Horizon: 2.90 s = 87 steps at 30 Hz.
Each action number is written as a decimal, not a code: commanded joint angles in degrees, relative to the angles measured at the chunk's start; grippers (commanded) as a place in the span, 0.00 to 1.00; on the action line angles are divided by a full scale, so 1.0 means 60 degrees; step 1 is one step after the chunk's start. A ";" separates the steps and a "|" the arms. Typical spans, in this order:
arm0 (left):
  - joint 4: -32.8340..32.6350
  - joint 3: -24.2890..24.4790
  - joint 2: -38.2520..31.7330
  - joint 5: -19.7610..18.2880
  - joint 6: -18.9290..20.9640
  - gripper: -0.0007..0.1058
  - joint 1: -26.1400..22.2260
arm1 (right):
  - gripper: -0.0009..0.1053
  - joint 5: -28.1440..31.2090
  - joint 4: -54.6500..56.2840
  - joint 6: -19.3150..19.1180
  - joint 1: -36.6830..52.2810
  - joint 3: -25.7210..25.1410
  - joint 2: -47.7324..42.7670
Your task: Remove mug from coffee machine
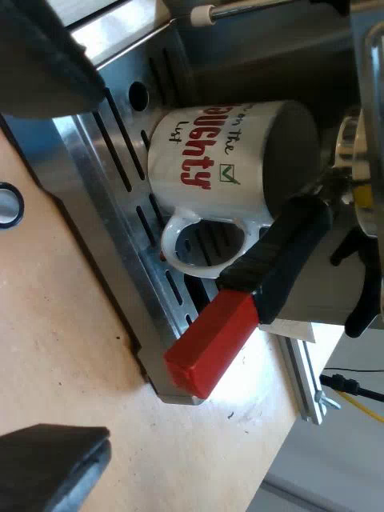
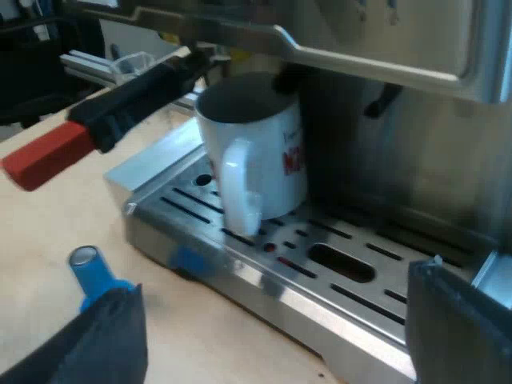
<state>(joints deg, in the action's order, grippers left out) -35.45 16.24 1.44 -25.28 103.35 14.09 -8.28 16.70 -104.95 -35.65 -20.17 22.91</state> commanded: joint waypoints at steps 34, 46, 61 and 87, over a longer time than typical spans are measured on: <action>0.0260 0.0015 0.0016 -0.0330 0.0009 0.75 0.0036 | 0.66 0.2706 -0.5848 0.0858 -0.2910 -0.0020 0.6200; 0.0260 0.0015 0.0016 -0.0330 0.0009 0.75 0.0036 | 0.66 0.2706 -0.7540 0.1036 -0.2910 -0.0020 0.7863; 0.0365 0.0015 0.0016 -0.0467 0.0009 0.75 0.0036 | 0.66 0.3026 -0.9254 0.1036 -0.2910 -0.0020 0.9248; 0.0385 0.0015 0.0016 -0.0687 0.0009 0.75 0.0036 | 0.66 0.3838 -1.0037 0.1466 -0.2865 -0.2020 1.1954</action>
<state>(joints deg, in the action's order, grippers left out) -34.15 16.24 1.44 -28.50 103.35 14.09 14.90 -42.71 -95.62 -52.94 -31.15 94.23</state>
